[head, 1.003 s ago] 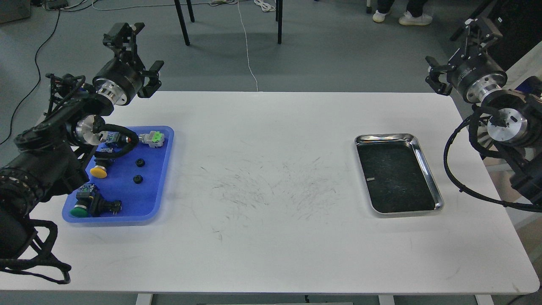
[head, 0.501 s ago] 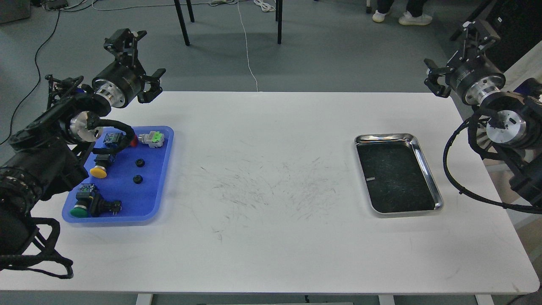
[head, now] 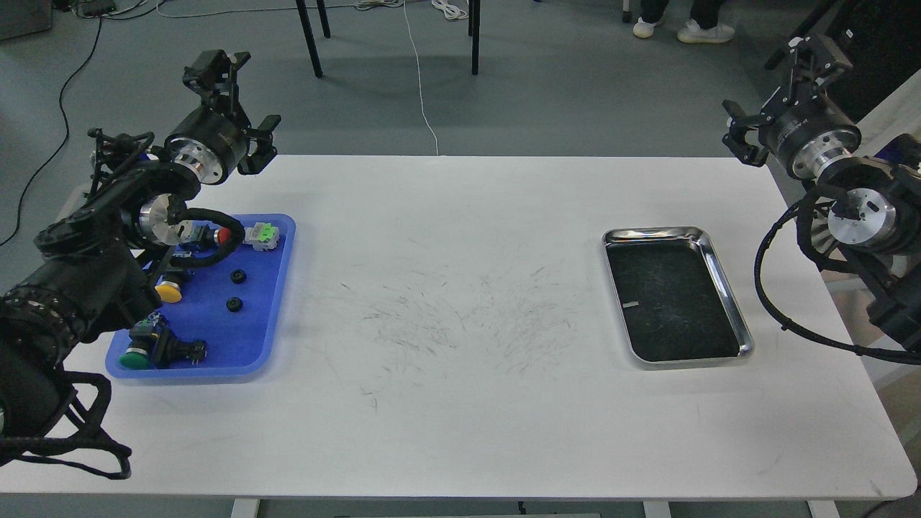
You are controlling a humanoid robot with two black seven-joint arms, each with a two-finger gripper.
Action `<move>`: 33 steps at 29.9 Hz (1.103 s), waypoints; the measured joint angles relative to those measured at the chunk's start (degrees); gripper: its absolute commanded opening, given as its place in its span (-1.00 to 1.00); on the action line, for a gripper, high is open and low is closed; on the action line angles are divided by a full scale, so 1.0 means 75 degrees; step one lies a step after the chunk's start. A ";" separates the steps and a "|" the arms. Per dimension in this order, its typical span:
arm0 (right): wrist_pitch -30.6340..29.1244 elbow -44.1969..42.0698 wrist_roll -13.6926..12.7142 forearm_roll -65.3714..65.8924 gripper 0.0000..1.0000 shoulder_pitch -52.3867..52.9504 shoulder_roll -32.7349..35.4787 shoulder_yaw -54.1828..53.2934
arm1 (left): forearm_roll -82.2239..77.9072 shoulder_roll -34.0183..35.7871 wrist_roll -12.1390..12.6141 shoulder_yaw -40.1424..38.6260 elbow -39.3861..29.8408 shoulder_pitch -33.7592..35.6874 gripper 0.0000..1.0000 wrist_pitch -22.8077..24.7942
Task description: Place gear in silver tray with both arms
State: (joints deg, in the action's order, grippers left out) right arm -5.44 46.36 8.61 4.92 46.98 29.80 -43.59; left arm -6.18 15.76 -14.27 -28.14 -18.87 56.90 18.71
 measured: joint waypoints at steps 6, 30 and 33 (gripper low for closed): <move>0.0054 0.0000 -0.0011 0.0000 0.97 -0.0039 -0.0020 -0.0051 | 0.0047 0.0179 -0.0007 0.0337 -0.0013 0.0011 0.98 -0.0118; 0.0120 0.0068 0.0106 -0.0012 0.97 -0.0217 -0.0067 -0.0282 | 0.0030 0.0211 0.0004 0.0360 -0.0035 0.0009 0.98 -0.1332; 0.0126 0.0098 0.0106 -0.0013 0.97 -0.0217 -0.0026 -0.0282 | 0.0027 0.0243 0.0009 0.0371 -0.0054 0.0010 0.98 -0.1270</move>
State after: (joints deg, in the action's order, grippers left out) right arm -4.50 47.09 9.40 4.83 45.35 29.61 -45.70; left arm -5.97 17.58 -14.20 -25.36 -19.27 56.98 9.18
